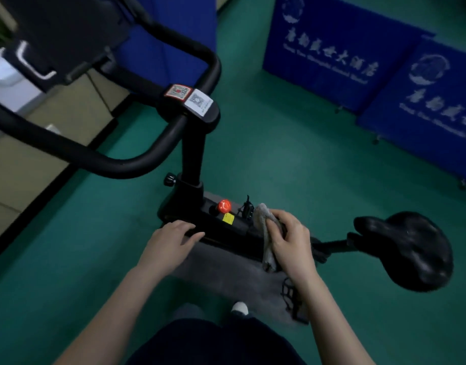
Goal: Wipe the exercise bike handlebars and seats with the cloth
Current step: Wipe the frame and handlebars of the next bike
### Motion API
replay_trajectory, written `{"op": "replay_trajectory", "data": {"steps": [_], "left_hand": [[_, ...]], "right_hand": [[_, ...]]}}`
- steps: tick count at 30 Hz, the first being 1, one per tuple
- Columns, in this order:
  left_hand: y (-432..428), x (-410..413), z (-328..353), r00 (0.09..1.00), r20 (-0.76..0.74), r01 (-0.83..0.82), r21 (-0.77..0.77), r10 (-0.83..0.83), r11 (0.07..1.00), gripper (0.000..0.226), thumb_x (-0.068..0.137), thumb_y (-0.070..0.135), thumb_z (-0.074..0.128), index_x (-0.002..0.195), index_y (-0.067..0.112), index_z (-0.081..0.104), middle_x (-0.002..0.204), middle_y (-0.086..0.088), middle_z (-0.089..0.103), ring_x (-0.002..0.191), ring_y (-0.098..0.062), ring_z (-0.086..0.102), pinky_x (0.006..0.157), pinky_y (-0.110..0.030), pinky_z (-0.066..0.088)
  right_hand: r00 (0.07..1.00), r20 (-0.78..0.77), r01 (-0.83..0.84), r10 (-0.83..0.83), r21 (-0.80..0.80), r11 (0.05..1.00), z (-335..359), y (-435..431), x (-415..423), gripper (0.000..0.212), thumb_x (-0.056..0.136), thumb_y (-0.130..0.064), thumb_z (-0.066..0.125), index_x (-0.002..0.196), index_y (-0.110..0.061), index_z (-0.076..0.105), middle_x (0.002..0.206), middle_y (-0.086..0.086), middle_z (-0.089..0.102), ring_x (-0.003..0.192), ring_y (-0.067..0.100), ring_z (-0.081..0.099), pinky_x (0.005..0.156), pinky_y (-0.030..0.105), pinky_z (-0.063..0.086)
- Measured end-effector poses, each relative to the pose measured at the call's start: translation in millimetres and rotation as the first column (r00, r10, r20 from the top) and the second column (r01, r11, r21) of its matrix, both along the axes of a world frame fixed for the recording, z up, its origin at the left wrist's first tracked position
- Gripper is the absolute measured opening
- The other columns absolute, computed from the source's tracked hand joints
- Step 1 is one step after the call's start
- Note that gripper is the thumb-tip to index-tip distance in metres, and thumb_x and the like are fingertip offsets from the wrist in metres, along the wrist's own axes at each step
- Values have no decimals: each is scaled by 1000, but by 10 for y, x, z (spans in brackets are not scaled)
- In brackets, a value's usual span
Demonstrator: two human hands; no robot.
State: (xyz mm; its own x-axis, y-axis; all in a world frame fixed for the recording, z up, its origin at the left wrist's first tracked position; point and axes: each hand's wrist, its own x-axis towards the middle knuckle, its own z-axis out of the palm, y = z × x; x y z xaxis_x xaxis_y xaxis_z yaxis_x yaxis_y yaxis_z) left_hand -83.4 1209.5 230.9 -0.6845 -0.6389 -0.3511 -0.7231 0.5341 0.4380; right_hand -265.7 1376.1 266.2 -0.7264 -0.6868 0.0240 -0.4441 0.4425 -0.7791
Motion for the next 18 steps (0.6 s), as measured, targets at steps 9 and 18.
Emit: {"op": "replay_trajectory", "data": {"steps": [9,18], "left_hand": [[220,330,228,947,-35,-320,-70,318,945,55,91,56,38,130,19,55,131,4,55,120,-13,50,102,-29,37],[28,808,364,817,-98,-576,-81,569,813,70,83,63,33,132,17,53,136,0,54,126,-16,48,108,-36,37]], "right_hand": [[938,14,-342,347,-133,930,197,-533,-111,17,93,-12,58,104,-16,70,96,-9,68,92,-1,58,78,6,40],[833,-47,-531,552,-352,771,798,-1200,193,26,91,-4,60,99,-28,65,96,-18,65,92,-8,59,77,3,38]]}}
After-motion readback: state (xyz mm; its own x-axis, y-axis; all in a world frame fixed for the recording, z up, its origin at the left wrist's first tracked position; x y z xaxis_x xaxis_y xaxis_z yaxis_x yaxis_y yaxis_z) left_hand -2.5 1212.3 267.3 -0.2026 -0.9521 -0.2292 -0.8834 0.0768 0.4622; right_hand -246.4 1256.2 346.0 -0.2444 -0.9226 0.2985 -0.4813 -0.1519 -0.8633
